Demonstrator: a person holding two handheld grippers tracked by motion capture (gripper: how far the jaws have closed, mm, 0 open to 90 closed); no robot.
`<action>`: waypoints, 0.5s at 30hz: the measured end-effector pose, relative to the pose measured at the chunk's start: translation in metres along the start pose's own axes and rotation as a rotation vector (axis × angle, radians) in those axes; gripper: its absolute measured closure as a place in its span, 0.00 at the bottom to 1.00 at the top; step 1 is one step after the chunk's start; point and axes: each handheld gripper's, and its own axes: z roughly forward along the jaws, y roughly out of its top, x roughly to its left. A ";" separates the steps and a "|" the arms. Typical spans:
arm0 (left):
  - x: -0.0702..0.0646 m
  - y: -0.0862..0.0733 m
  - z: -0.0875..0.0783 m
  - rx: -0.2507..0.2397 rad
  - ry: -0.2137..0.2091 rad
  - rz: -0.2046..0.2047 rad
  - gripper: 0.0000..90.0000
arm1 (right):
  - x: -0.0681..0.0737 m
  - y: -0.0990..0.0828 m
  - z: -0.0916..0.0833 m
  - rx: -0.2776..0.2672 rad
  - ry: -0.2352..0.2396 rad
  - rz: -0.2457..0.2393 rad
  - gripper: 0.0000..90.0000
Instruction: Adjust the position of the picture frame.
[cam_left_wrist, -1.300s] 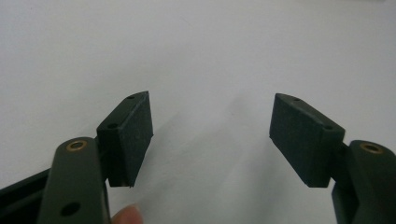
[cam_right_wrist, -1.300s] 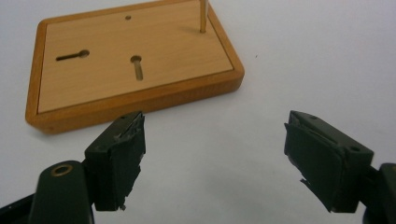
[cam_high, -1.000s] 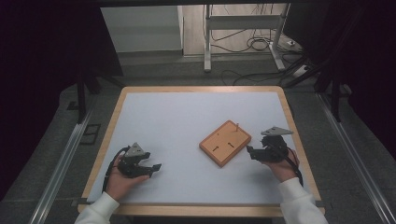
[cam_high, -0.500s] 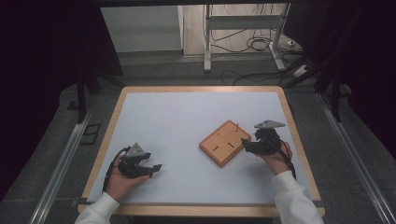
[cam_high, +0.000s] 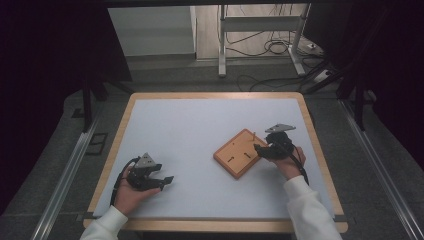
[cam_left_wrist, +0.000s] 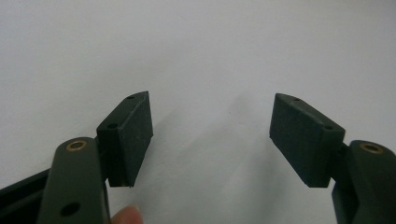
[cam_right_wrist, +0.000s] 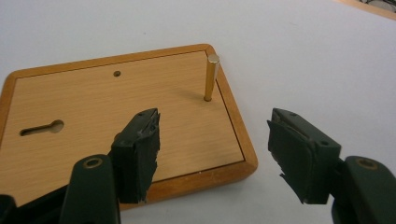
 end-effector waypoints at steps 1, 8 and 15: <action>0.000 0.000 0.000 -0.001 0.001 0.000 0.33 | 0.000 0.001 0.002 0.003 0.001 -0.004 0.39; -0.001 0.001 -0.001 -0.005 0.005 0.001 0.33 | 0.000 0.011 0.018 -0.002 0.003 -0.023 0.45; -0.001 0.001 -0.002 -0.018 0.007 0.003 0.33 | -0.001 0.019 0.037 -0.002 0.024 -0.017 0.53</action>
